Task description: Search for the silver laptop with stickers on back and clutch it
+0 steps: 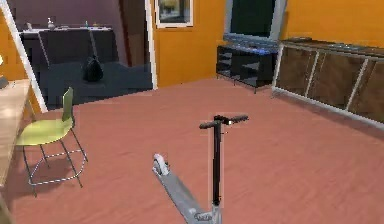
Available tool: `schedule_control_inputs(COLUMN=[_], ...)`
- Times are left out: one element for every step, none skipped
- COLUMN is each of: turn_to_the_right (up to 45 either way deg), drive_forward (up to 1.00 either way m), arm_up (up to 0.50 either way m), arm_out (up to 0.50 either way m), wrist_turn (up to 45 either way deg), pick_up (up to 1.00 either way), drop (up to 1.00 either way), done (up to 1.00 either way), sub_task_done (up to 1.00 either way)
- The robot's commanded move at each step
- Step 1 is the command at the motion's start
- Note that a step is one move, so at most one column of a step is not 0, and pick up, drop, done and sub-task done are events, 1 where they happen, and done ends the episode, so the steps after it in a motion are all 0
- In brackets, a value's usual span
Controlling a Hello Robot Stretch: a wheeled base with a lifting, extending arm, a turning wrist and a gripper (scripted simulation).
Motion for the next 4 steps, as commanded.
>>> schedule_control_inputs(turn_to_the_right=[-33.0, 0.0, 45.0, 42.0], drive_forward=[0.00, 0.05, 0.00, 0.00], arm_up=[0.00, 0.00, 0.00, 0.00], arm_out=[0.00, 0.00, 0.00, 0.00], wrist_turn=[0.0, 0.0, 0.0, 0.0], pick_up=[0.00, 0.00, 0.00, 0.00], drop=[0.00, 0.00, 0.00, 0.00], done=[0.00, 0.00, 0.00, 0.00], sub_task_done=[0.00, 0.00, 0.00, 0.00])
